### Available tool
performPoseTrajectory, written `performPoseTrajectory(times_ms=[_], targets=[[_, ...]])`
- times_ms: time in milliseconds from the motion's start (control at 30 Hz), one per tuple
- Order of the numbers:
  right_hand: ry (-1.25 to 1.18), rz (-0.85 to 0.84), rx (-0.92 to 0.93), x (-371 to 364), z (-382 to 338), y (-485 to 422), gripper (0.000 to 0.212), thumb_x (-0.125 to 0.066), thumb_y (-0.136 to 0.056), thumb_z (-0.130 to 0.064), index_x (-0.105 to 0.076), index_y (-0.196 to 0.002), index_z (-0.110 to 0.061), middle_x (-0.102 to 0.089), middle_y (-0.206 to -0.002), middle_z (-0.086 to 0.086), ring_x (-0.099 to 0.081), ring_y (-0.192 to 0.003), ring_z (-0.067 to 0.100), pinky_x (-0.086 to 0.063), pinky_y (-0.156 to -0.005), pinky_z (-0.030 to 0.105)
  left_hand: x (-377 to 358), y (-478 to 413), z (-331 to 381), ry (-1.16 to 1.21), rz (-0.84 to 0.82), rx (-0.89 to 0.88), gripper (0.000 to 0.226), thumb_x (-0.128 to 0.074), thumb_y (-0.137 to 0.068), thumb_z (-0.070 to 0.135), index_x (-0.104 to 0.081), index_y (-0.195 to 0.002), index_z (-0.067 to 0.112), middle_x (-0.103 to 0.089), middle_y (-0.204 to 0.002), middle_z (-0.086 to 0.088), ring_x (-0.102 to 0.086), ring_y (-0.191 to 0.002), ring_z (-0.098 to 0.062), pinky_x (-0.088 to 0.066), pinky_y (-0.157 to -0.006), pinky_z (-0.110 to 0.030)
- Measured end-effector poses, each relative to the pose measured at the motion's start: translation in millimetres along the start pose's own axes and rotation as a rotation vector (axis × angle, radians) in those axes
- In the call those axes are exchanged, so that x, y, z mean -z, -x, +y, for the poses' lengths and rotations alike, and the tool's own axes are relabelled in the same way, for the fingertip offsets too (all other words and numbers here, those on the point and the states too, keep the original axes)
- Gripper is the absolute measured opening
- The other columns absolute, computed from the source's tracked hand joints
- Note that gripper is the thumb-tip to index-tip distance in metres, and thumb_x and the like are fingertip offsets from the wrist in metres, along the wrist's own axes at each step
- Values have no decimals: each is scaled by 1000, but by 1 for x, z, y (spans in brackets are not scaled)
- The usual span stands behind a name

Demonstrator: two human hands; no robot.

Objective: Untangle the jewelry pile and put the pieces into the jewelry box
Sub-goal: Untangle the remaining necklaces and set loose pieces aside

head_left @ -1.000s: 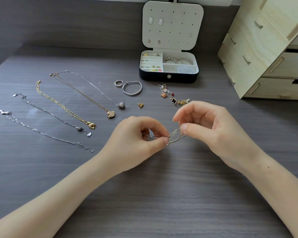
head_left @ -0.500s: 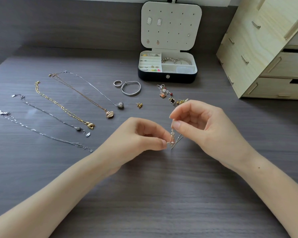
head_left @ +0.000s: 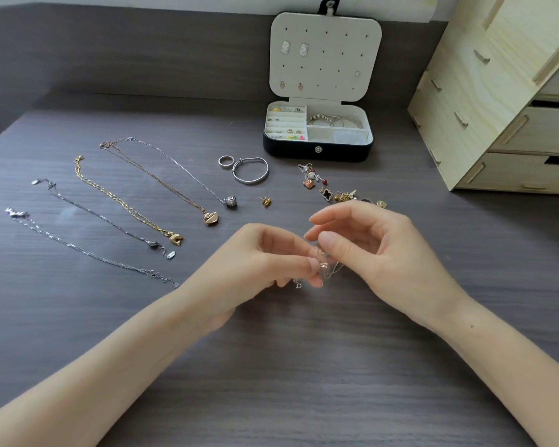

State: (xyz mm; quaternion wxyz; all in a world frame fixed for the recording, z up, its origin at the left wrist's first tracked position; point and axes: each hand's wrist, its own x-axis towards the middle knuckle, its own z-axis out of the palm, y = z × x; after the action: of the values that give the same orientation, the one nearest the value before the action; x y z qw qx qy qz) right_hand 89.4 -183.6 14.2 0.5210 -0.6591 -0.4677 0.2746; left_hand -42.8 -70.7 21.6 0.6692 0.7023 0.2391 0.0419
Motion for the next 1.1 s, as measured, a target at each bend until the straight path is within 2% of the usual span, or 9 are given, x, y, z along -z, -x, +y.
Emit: performPoseTrajectory(times_ms=[233, 333, 400, 500, 667, 800, 933, 1000, 1100], targets=[[-116, -77, -121, -2, -3, 3, 17, -53, -92, -11, -59, -108, -9, -66, -87, 15, -66, -69, 24, -57, -61, 33, 4, -2, -2, 142, 51, 22, 3, -69, -76, 13, -72, -76, 12, -70, -70, -9, -46, -52, -13, -27, -40, -12], [-26, -112, -166, -2, -1, 3, 19, -65, -85, -15, -60, -104, -17, -65, -81, 10, -60, -58, 13, -46, -49, 25, 3, -1, -2, 97, 117, -20, 10, -64, -86, 4, -70, -79, 8, -70, -67, -4, -54, -51, -14, -30, -40, -11], [102, -93, -157, -1, 0, 3, 17, -72, -79, -24, -64, -95, -23, -64, -81, 3, -56, -58, 14, -45, -50, 26, 2, -1, -3, 57, 162, -62, 12, -60, -87, 0, -69, -81, 5, -68, -63, -3, -57, -50, -13, -33, -40, -7], [230, -35, -132, 2, -1, 3, 22, -73, -70, -39, -64, -89, -31, -57, -81, -9, -48, -50, 3, -38, -50, 14, 1, -2, -5, -5, 181, -91, 13, -60, -88, 1, -70, -81, 7, -70, -70, -8, -61, -55, -13, -34, -42, -7], [332, 3, -75, 3, 0, 3, 19, -74, -66, -44, -61, -74, -32, -50, -78, -10, -44, -50, 5, -33, -51, 11, 1, -2, -8, -24, 182, -91, 13, -60, -89, 3, -68, -80, 8, -71, -69, -5, -64, -58, -14, -34, -42, -9], [331, -27, -84, 2, 2, 3, 11, -73, -69, -39, -71, -72, -29, -41, -64, -10, -38, -54, 4, -29, -55, 14, 1, -3, -9, -57, 167, -114, 13, -58, -90, 5, -65, -80, 8, -70, -66, -2, -62, -58, -13, -38, -46, -9], [279, -59, -78, 6, 1, 1, 4, -74, -76, -22, -74, -74, -26, -46, -60, -12, -38, -55, 4, -31, -55, 15, 0, -5, -15, -282, 201, -196, 13, -56, -89, 26, -60, -77, 23, -71, -73, 8, -60, -62, -8, -50, -68, -26], [244, -60, -76, 9, 0, -1, 7, -72, -78, -17, -75, -77, -23, -48, -61, -11, -39, -55, 4, -33, -55, 15, 1, -7, -17, -365, 261, -201, 13, -50, -85, 35, -57, -76, 28, -65, -65, 15, -57, -62, -6, -47, -68, -31], [228, -59, -72, 15, -1, -3, 10, -71, -80, -15, -76, -79, -23, -51, -60, -12, -39, -56, 5, -35, -55, 15, 1, -8, -16, -380, 330, -165, 17, -51, -94, 25, -53, -78, 26, -56, -52, 16, -51, -54, -4, -40, -61, -25]])
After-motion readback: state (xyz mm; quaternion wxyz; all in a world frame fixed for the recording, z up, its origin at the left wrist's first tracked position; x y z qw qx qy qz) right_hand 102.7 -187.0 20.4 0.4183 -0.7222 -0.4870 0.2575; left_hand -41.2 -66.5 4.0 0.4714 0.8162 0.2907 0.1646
